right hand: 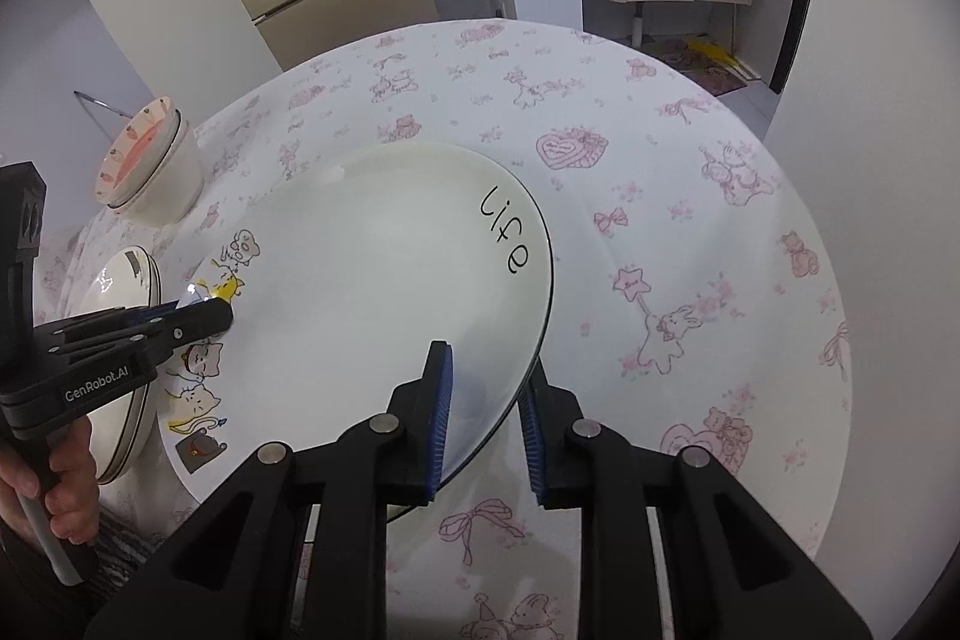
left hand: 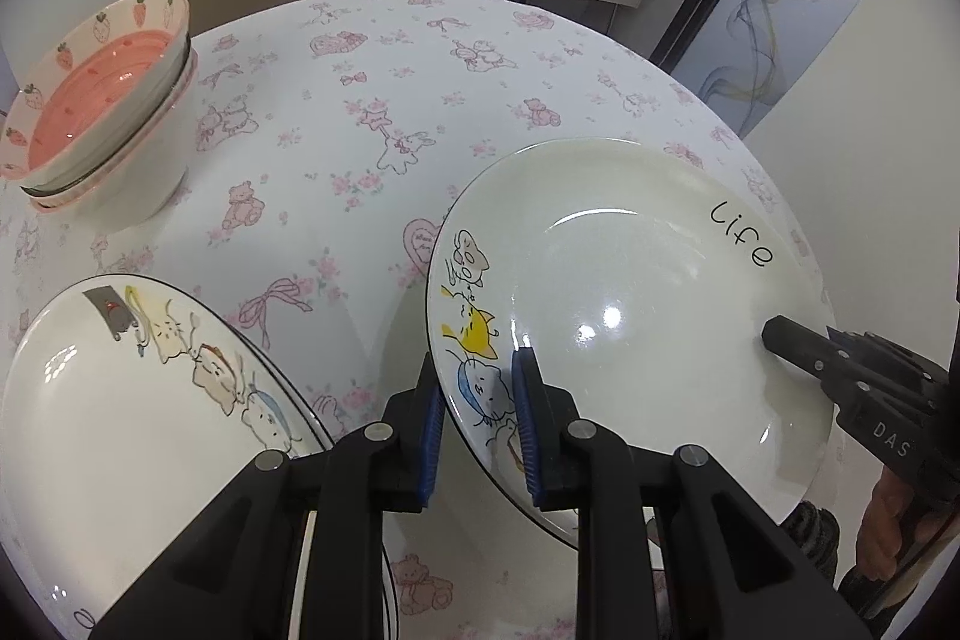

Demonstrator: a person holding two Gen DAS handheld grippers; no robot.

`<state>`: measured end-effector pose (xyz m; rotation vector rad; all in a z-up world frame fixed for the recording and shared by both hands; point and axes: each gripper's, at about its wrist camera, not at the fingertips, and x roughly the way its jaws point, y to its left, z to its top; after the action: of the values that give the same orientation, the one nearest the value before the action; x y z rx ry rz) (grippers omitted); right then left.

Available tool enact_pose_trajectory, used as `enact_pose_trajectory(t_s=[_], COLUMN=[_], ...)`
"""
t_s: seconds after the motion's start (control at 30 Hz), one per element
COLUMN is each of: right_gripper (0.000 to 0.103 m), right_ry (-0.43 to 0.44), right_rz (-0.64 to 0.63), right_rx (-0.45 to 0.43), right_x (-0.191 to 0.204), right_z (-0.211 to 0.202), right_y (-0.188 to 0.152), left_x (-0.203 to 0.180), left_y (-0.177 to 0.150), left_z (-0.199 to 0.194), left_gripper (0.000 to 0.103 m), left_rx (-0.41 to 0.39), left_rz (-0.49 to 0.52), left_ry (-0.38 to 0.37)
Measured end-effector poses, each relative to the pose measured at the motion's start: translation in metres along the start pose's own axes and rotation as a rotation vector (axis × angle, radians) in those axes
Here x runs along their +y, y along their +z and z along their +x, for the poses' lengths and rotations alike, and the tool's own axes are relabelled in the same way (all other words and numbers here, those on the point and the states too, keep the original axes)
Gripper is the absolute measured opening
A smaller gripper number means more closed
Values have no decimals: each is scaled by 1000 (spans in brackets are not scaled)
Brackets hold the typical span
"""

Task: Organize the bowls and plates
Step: 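Close both grippers on the rim of the 'Life' plate, then lift the 'Life' plate with both grippers over the cartoon-rim plate stack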

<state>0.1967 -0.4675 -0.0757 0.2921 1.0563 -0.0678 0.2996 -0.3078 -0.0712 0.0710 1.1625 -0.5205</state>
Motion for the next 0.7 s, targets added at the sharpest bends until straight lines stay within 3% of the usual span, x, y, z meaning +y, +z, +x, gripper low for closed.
enact_pose_trajectory(t_s=[0.4, 0.7], right_gripper=[21, 21], right_ry=[-19, 3], right_rz=[-37, -80], right_rx=[-82, -111], right_x=[22, 59], right_z=[-49, -78], right_y=[4, 6], left_x=[0, 25], left_y=[-6, -20], left_z=[-53, -102], left_gripper=[23, 23], left_rx=[-88, -137], left_rz=[-21, -60], left_ry=[-26, -34])
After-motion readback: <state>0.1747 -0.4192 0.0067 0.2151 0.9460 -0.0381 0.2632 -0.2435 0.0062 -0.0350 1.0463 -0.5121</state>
